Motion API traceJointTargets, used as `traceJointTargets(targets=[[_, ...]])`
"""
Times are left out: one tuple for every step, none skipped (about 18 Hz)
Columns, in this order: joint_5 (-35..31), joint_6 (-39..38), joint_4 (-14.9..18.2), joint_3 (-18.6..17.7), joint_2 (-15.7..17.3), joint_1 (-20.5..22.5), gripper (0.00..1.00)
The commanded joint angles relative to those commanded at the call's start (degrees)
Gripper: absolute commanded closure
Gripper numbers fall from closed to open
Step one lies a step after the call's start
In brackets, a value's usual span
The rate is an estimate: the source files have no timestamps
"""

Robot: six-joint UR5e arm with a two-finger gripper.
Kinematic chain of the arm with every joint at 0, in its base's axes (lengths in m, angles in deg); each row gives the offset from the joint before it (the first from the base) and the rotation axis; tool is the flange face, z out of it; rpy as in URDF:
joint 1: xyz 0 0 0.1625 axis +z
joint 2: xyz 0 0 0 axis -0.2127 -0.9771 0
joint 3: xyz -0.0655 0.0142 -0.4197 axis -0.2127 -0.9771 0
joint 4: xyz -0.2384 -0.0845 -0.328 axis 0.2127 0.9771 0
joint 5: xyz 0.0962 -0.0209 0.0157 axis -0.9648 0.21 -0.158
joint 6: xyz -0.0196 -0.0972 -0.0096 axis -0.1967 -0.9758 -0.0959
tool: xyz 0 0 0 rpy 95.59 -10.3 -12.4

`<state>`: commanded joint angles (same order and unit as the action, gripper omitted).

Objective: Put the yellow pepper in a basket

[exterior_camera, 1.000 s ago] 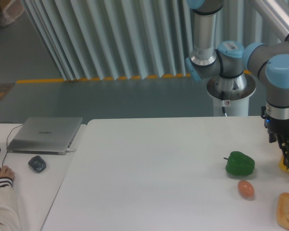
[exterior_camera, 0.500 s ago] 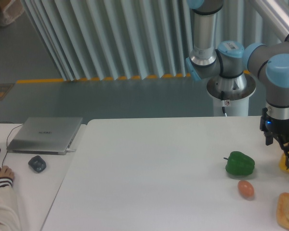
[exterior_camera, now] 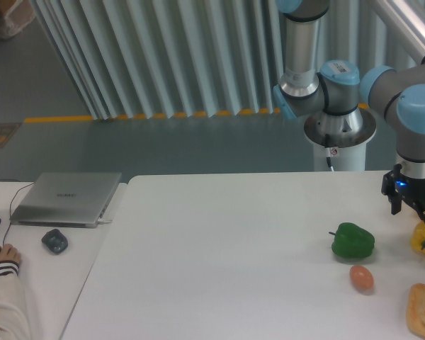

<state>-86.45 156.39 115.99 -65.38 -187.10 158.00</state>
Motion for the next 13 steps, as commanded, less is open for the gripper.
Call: traceJointTargets(targets=[[0.00, -1.49, 0.00, -0.35, 0.00, 0.00, 0.00], [0.00, -2.81, -0.09, -0.62, -0.09, -0.09, 0.00], [-0.09, -4.31, -0.09, -0.97, -0.09, -0.26, 0.00], [0.00, -5.89, -0.35, -1.32, -0.17, -0.26, 0.00], [0.09, -7.73, -0.44, -1.58, -0.26, -0.26, 0.00], [0.18, -9.75, -0.53, -1.85, -0.35, -0.26, 0.00], [0.26, -11.86, -0.70, -2.11, -0.44, -0.26, 0.00], [0.26, -13.19, -0.79, -2.37, -0.53, -0.26, 0.00], [0.18, -13.72, -0.97, -2.72, -0.61, -0.26, 0.00], [0.26, -13.73, -1.05, -2.90, -0.61, -0.09, 0.00], [0.26, -13.81, -1.40, -2.99, -0.61, 0.00, 0.00], [0.18, -13.81, -2.02, -2.99, -0.70, 0.00, 0.00], [0.18, -13.81, -2.98, -3.25, -0.70, 0.00, 0.00]])
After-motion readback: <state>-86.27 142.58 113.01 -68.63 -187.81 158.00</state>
